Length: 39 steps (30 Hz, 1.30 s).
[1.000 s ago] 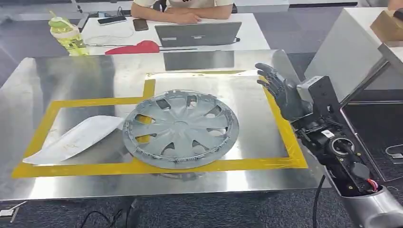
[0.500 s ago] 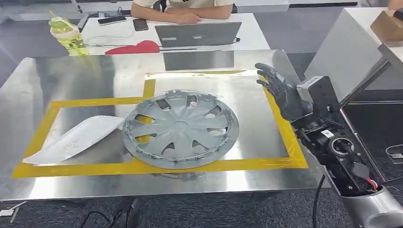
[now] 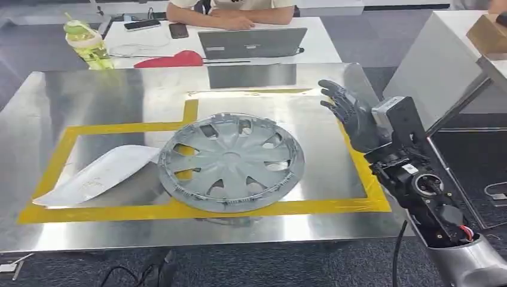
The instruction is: Take the parts from the cabinet and place them on the table.
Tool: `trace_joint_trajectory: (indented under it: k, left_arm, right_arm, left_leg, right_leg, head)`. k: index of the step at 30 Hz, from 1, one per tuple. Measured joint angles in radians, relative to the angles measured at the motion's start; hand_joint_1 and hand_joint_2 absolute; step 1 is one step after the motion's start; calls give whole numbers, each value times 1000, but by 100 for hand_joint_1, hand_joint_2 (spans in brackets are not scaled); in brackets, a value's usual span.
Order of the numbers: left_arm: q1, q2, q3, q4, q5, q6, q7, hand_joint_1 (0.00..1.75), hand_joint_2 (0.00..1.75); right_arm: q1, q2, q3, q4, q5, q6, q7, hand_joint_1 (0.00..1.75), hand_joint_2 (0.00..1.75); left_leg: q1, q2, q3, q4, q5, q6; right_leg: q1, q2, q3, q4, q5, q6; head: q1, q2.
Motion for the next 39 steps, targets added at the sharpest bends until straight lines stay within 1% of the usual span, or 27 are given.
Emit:
trace_joint_trajectory:
  k: [39]
  left_arm:
    - [0,0,0,0,0,0,0,0,0]
  right_arm:
    - [0,0,0,0,0,0,0,0,0]
  left_leg:
    - [0,0,0,0,0,0]
  right_leg:
    - [0,0,0,0,0,0]
  head:
    - [0,0]
